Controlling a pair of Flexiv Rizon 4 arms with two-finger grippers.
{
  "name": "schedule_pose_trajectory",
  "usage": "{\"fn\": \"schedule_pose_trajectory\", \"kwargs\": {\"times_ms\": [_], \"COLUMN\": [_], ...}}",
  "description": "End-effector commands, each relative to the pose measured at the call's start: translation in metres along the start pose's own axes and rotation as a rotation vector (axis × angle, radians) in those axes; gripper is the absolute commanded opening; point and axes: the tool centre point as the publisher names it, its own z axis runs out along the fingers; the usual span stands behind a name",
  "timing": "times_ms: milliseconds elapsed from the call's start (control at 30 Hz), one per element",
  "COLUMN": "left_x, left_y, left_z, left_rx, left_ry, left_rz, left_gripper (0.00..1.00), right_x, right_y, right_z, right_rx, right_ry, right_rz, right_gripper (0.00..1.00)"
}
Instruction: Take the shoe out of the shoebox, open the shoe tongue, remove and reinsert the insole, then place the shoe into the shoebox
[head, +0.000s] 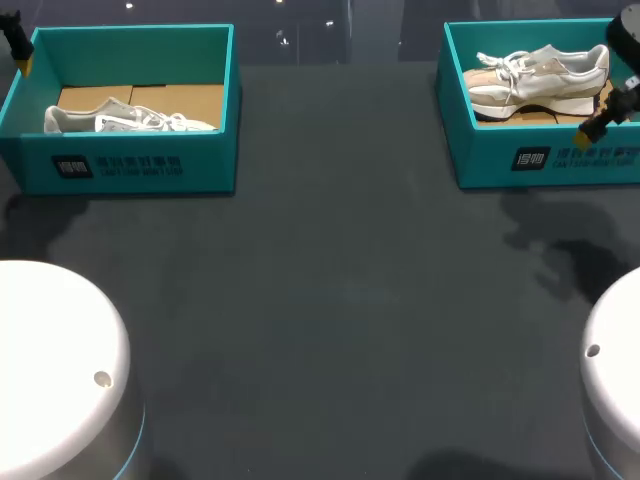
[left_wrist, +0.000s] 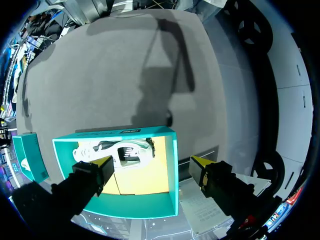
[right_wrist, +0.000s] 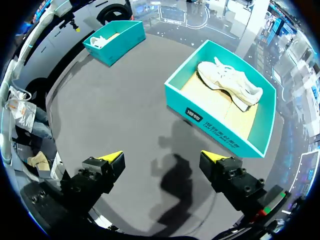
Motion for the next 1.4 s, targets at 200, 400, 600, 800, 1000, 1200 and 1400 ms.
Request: {"fn": "schedule_pose_trajectory", "kwargs": {"times_ms": [200, 400, 600, 800, 1000, 1200, 1400], "left_x": [0.000, 0.000, 0.000, 0.000, 0.000, 0.000, 0.000], "left_y": [-0.002, -0.002, -0.002, -0.002, -0.002, -0.002, -0.002], "left_z": [-0.001, -0.001, -0.001, -0.001, -0.001, -0.001, -0.001], "left_rx": [-0.003, -0.003, -0.003, -0.003, -0.003, -0.003, -0.003], "left_ry": [0.002, 0.002, 0.002, 0.002, 0.002, 0.002, 0.002], "left_rz": [0.001, 0.001, 0.001, 0.001, 0.001, 0.001, 0.001], "left_gripper": [1.00, 1.00, 1.00, 1.00, 1.00, 1.00, 1.00], "right_x": [-0.016, -0.016, -0.016, -0.034, -0.085, -0.133, -0.185], "right_y": [0.017, 0.017, 0.017, 0.028, 0.060, 0.091, 0.119], "right_z": [0.005, 0.005, 0.005, 0.004, 0.005, 0.008, 0.012], "right_rx": [0.250, 0.250, 0.250, 0.272, 0.299, 0.296, 0.291], "right_ry": [-0.074, -0.074, -0.074, -0.106, -0.175, -0.173, -0.233], "right_rz": [0.214, 0.214, 0.214, 0.252, 0.319, 0.389, 0.454], "right_gripper": [1.00, 1.00, 1.00, 1.00, 1.00, 1.00, 1.00]}}
